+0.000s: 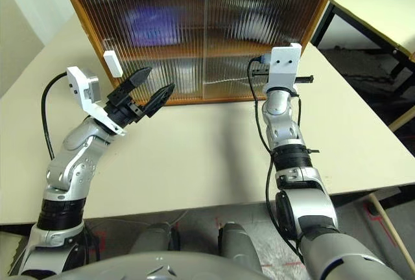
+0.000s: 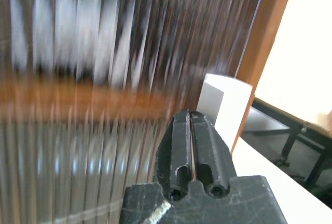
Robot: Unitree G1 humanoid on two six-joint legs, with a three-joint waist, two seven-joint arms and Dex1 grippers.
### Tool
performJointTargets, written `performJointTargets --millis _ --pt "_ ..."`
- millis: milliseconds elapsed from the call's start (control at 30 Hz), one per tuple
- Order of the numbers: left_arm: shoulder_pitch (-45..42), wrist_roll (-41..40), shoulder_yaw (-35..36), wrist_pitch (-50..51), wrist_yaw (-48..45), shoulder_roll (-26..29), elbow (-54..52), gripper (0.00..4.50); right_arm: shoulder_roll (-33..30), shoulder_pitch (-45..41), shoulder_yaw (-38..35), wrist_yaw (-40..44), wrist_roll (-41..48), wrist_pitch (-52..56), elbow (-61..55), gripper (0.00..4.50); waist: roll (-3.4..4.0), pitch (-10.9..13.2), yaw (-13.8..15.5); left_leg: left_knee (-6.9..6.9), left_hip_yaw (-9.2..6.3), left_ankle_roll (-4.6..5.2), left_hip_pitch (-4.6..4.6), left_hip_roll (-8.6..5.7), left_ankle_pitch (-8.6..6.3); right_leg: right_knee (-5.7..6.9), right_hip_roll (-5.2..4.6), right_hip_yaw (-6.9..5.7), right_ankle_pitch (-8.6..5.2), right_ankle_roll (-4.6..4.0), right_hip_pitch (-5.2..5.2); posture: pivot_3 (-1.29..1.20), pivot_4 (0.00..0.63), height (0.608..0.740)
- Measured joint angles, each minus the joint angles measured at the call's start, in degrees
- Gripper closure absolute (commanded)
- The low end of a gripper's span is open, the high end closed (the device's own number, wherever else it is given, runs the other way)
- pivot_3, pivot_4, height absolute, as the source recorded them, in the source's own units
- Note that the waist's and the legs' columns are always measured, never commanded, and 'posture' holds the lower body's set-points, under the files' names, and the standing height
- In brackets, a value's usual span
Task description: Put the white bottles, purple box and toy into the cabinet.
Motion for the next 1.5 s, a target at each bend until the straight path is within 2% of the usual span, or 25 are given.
performJointTargets --millis 300,500,600,667,900,1500 --pt "-0.03 -0.02 -0.34 -0.87 -1.1 -0.32 2.0 0.0 0.31 15.41 2.3 10.65 1.78 4.55 -22.71 0.03 0.03 0.01 -1.02 -0.01 -0.02 -0.02 -0.17 0.02 -0.02 0.0 0.0 -0.04 -0.02 0.0 -0.15 0.03 0.0 0.74" --pt "2.77 0.8 1.9 -6.18 -0.9 -1.27 6.1 0.0 -0.01 23.71 -1.14 21.2 12.59 3.73 -29.42 0.03 0.03 0.0 -2.15 0.02 0.01 -0.04 0.05 0.04 -0.03 -0.05 0.01 -0.02 -0.07 0.13 0.04 -0.03 0.0 0.74" --pt "6.82 3.27 5.73 -12.07 2.74 -2.61 10.28 0.0 -1.19 29.38 -2.96 29.59 19.63 0.13 -29.99 0.03 0.01 0.01 -2.95 -0.07 0.02 -0.23 0.25 0.07 -0.14 -0.03 0.0 -0.01 -0.18 0.11 0.18 -0.04 0.0 0.74" --pt "8.23 5.06 7.86 -15.19 5.48 -3.39 12.91 0.0 -1.61 31.37 -4.21 32.2 21.52 -1.85 -29.87 0.03 0.0 0.03 -3.26 -0.06 0.04 -0.29 0.26 0.07 -0.17 -0.01 0.01 0.0 -0.16 0.11 0.14 -0.05 0.0 0.74" --pt "13.12 10.57 13.3 -24.83 14.24 -4.82 17.3 0.0 -0.74 34.29 -6.22 33.6 22.64 -7.69 -28.34 0.03 -0.01 0.0 -3.3 -0.07 0.14 -0.4 0.5 0.09 -0.24 0.01 -0.05 0.0 -0.16 0.06 0.27 -0.04 0.0 0.74" --pt "16.93 12.99 15.05 -29.57 20.5 -6.46 17.82 0.0 -0.62 31.0 -7.9 36.71 23.66 -12.33 -19.18 0.03 -0.07 0.02 -2.7 -0.09 0.24 -0.42 0.48 0.11 -0.25 0.01 -0.09 -0.01 -0.12 0.06 0.23 0.06 0.0 0.74"
